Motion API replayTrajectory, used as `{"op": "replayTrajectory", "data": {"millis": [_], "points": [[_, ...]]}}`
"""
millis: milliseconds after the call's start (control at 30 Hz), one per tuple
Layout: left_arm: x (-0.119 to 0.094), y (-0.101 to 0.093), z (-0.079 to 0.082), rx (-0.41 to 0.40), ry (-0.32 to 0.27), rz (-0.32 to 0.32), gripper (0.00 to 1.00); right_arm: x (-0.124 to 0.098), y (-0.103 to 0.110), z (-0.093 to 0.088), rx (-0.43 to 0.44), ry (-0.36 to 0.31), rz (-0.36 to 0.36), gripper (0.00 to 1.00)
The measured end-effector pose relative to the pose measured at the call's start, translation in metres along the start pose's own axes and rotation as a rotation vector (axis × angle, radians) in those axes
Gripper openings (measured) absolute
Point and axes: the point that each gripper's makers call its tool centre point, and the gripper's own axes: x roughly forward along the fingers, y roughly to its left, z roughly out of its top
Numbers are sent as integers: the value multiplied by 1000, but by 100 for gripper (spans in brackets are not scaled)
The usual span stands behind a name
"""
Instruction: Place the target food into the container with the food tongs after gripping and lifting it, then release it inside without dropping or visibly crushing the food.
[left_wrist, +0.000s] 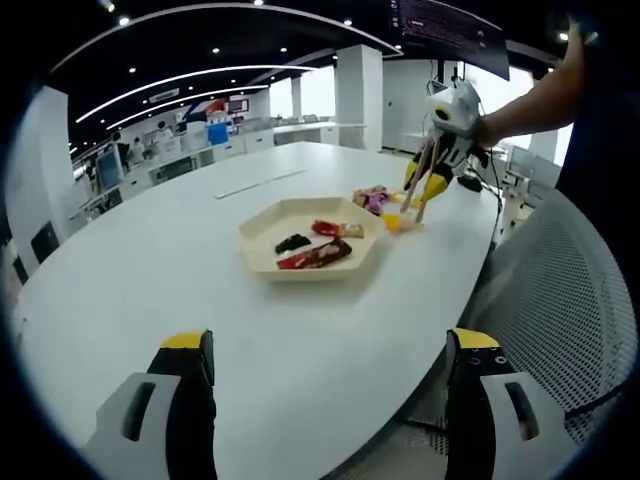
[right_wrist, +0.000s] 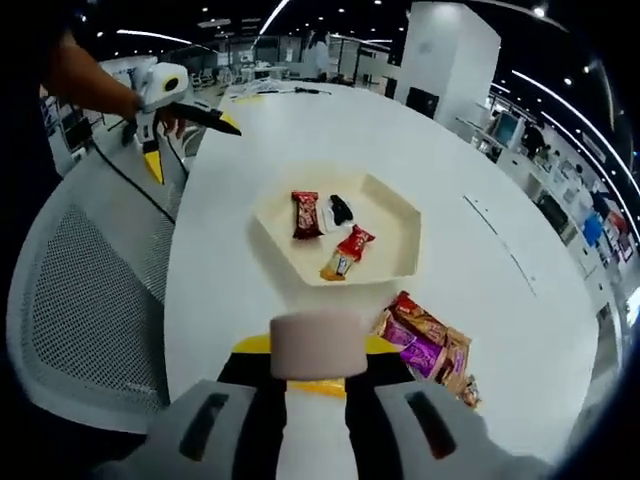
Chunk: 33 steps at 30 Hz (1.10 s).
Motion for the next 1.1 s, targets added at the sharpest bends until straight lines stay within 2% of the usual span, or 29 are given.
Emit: {"op": "replayTrajectory", "data": {"millis": [167,267,333,433,500,567,600,633,667,733,867,1100], "points": [[0,0,0,-3,1,-1,93,7,-6,-3,-37,3,-31,22],[0,-1,0,-3,2,-5,93,8,-10,-4,-11,14,-43,20],[0,-1,0,-5,3,-6,93,8,-16,-5,20,49,-64,18],[0,-1,0,-6,4,-7,93,9,-20,-3,65,52,-78,15],[0,-1,0,-6,3,-6,93,7,-26,-2,189,30,-83,14],[0,-1,0,-7,2,-6,93,1,-33,-3,366,20,-76,13],[0,-1,0,-6,3,-6,93,-3,-37,-3,408,19,-81,12],[0,-1,-1,-5,5,-7,93,-7,-44,-4,376,12,-97,12],[0,-1,-1,-5,4,-8,93,-9,-47,-6,379,11,-104,12],[0,-1,-1,-4,4,-7,93,-15,-48,-7,481,3,-92,12],[0,0,-1,-4,5,-6,93,-28,-60,-6,567,-30,-111,12],[0,0,0,-9,0,-1,93,-46,-76,1,594,-55,-132,12]]}}
